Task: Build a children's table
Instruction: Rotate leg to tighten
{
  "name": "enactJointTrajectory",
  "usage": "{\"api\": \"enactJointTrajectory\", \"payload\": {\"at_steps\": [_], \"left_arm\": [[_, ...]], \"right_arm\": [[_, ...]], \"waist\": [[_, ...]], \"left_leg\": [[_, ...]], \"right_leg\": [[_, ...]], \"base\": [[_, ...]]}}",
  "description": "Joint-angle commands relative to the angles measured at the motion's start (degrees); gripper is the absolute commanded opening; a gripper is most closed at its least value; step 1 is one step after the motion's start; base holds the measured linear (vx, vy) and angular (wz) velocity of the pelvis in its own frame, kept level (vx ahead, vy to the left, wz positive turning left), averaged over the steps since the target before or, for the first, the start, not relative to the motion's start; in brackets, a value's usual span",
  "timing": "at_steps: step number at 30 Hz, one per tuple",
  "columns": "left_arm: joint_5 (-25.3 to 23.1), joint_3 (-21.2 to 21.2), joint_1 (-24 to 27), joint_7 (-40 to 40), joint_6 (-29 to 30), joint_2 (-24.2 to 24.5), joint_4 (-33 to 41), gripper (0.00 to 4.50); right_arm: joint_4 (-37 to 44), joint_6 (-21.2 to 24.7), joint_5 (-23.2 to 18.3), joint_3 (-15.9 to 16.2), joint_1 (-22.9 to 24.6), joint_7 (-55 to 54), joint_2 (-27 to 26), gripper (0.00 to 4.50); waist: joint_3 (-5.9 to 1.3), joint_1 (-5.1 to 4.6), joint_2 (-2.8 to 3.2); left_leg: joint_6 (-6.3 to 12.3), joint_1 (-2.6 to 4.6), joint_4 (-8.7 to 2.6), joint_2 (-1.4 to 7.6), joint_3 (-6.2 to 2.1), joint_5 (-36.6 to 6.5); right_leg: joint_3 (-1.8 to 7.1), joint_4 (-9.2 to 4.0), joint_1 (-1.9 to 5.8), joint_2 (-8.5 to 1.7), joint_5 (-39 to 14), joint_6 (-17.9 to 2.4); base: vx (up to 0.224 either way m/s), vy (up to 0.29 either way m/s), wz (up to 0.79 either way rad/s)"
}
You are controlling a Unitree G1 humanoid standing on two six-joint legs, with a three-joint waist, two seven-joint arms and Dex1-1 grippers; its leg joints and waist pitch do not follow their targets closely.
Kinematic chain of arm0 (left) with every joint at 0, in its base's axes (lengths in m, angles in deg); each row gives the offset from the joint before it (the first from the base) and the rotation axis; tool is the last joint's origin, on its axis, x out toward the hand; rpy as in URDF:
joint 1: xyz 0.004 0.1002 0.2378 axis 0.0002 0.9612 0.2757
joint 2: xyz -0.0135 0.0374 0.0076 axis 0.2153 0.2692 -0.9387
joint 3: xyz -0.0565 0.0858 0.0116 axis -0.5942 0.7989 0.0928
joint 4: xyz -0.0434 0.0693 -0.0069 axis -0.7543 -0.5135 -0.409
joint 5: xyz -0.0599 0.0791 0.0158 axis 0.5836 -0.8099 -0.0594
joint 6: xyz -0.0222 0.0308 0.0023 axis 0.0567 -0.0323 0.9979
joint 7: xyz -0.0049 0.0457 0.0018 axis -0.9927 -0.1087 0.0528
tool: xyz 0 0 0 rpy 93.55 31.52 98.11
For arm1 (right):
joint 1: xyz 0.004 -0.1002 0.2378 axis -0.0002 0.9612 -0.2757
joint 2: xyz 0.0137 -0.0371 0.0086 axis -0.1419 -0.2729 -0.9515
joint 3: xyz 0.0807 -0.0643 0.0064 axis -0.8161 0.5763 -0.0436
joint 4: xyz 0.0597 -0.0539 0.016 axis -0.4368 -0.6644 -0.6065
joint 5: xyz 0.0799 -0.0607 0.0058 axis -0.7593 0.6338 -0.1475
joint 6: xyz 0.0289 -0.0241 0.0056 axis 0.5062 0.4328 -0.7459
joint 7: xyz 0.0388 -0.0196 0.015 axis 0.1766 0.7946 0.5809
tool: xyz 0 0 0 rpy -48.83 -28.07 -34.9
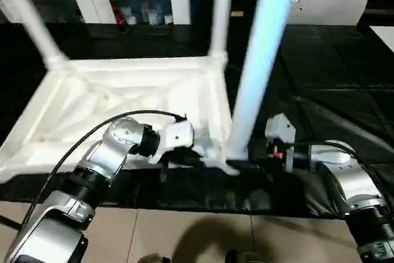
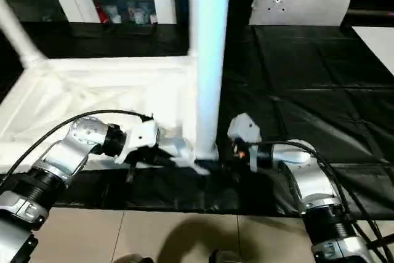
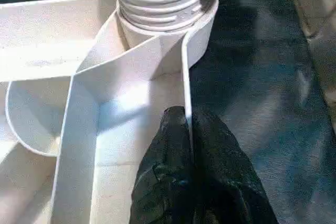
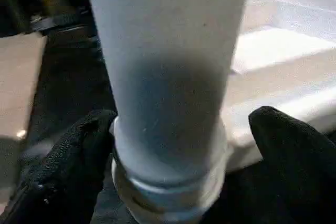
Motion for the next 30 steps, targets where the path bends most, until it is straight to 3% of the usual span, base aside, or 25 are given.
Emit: {"api": "enactJointTrajectory", "payload": {"at_steps": [1,10,19,22,23,24,26,27,28,30], "left_arm": [[-1.1,2.1,-0.9,2.1,-1.7,0.3,0.0,0.00],[-0.9,2.4,-0.6,3.9,-2.6,0.5,0.2,0.00],[-0.7,2.3,-0.3,4.2,-2.5,0.8,-0.2,0.00],[-0.6,0.8,0.3,0.2,1.6,-0.3,1.0,0.00],[-0.5,0.1,0.4,-1.5,3.2,-0.9,1.4,0.00],[-0.4,-0.8,0.6,-4.0,5.6,-1.9,2.1,0.00],[-0.3,-1.5,0.8,-6.1,7.8,-2.8,3.0,0.00],[-1.3,-2.6,0.8,-12.1,12.9,-5.3,5.0,0.00],[-1.8,-3.0,0.7,-14.3,14.6,-6.2,5.4,0.00],[-2.3,-3.8,0.3,-17.8,17.2,-7.9,5.8,0.00]], "right_arm": [[-0.4,-0.6,-0.2,0.6,-1.0,1.3,0.4,4.11],[-1.9,-1.0,-0.6,2.0,-2.4,4.2,0.2,3.36],[-1.6,-0.6,-1.2,2.5,-1.7,5.8,0.0,2.77],[-0.4,0.6,-1.5,2.2,-0.4,3.3,-1.7,2.74],[-0.1,2.3,-1.6,1.8,0.0,1.1,-2.7,2.73],[0.2,4.4,-1.5,1.3,0.4,-2.6,-4.5,2.73],[0.5,5.8,-1.4,0.9,0.8,-5.5,-6.1,2.73],[0.4,8.7,0.7,0.9,0.9,-13.2,-9.9,2.72],[0.3,9.3,1.6,1.0,0.9,-15.8,-11.2,2.72],[-0.1,10.4,2.6,0.7,0.6,-20.3,-13.6,2.72]], "waist": [[-4.35,-0.16,-0.49],[-4.68,0.19,-0.95],[-4.68,0.29,-0.94],[-4.70,0.26,-0.90],[-4.48,0.31,-0.41],[-4.36,0.02,-0.77],[-4.05,-0.16,-0.78],[-3.86,-0.32,-0.60],[-3.74,-0.64,-0.67],[-3.72,-1.57,-0.81]], "left_leg": [[7.42,-0.04,-3.53,2.69,-0.40,-5.0],[7.36,-0.19,-3.39,2.67,-0.39,-3.3],[7.26,-0.21,-3.35,2.62,-0.37,-3.2],[7.22,-0.20,-3.34,2.68,-0.37,-2.7],[7.13,-0.14,-3.40,2.65,-0.42,-3.1],[6.29,-0.08,-3.56,2.54,-0.39,-4.8],[4.96,0.10,-3.71,2.40,-0.37,-6.6],[4.32,0.11,-3.85,2.29,-0.55,-7.7],[3.59,0.05,-4.05,2.50,-0.56,-7.9],[2.71,0.19,-4.02,1.96,-0.71,-9.5]], "right_leg": [[2.79,-3.84,3.72,-4.34,-10.8,-13.7],[2.77,-3.51,3.89,-4.36,-9.8,-13.3],[2.73,-3.61,3.84,-4.34,-11.3,-12.7],[2.78,-3.45,3.82,-4.36,-10.2,-13.1],[2.74,-3.62,3.64,-4.34,-10.8,-13.1],[2.67,-4.00,3.75,-4.27,-13.4,-12.7],[2.67,-4.52,3.64,-4.29,-17.8,-11.5],[2.58,-4.76,3.64,-4.30,-20.6,-10.5],[2.66,-4.68,3.60,-4.17,-20.8,-10.2],[2.45,-5.26,3.54,-4.16,-24.3,-8.8]], "base": [[0.000,0.000,0.00],[0.000,0.000,0.00],[0.000,0.000,0.00],[0.000,0.000,0.00],[0.000,0.000,0.00],[0.000,0.000,0.00],[0.000,0.000,0.00],[0.000,0.000,0.00],[0.000,0.000,0.00],[0.000,0.000,0.00]]}}
